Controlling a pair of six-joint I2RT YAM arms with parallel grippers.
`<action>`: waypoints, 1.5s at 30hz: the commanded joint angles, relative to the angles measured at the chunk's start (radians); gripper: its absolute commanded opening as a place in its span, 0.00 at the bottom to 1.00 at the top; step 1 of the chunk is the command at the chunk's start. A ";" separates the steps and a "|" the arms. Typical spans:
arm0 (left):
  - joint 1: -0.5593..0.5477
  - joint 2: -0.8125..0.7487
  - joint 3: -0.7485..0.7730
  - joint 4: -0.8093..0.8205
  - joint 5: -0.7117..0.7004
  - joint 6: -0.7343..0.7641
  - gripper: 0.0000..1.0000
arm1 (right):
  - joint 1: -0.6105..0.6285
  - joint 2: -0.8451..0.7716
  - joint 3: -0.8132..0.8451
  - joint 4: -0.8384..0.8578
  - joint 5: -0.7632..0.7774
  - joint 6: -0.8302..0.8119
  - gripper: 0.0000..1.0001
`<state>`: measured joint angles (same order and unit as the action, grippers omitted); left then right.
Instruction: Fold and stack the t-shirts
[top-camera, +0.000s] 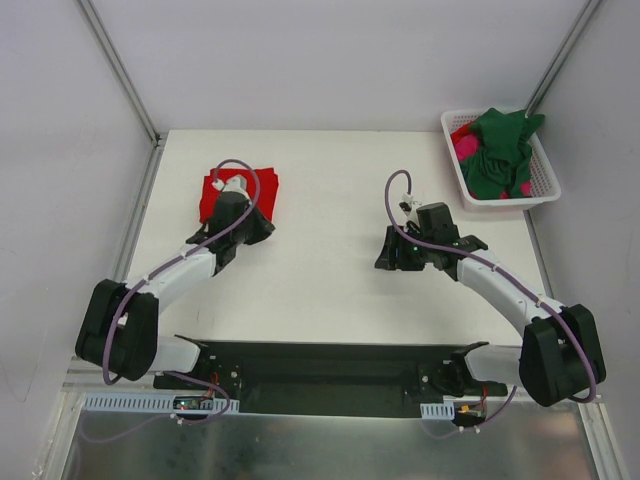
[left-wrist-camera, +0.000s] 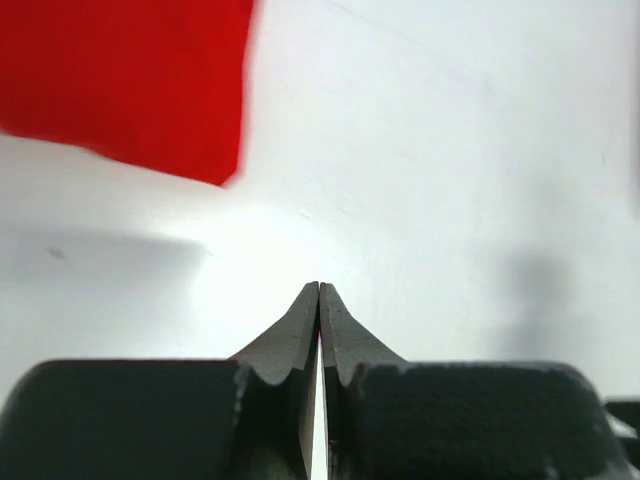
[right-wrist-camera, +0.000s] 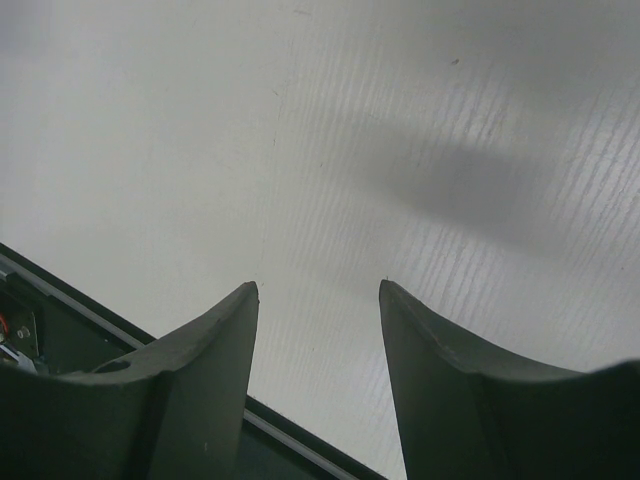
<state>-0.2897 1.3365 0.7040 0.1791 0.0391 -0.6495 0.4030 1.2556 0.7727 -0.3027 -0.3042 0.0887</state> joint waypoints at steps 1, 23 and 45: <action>-0.124 0.065 0.061 -0.032 -0.057 0.085 0.00 | -0.007 -0.024 -0.003 0.011 -0.018 0.000 0.55; -0.126 0.518 0.508 -0.271 -0.137 0.364 0.00 | -0.007 -0.041 -0.007 -0.001 -0.003 -0.004 0.55; -0.040 0.609 0.584 -0.363 -0.143 0.444 0.00 | -0.009 -0.027 -0.019 0.014 -0.001 -0.003 0.55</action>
<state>-0.3496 1.9221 1.2457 -0.1555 -0.0891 -0.2409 0.4023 1.2278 0.7544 -0.3103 -0.3016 0.0895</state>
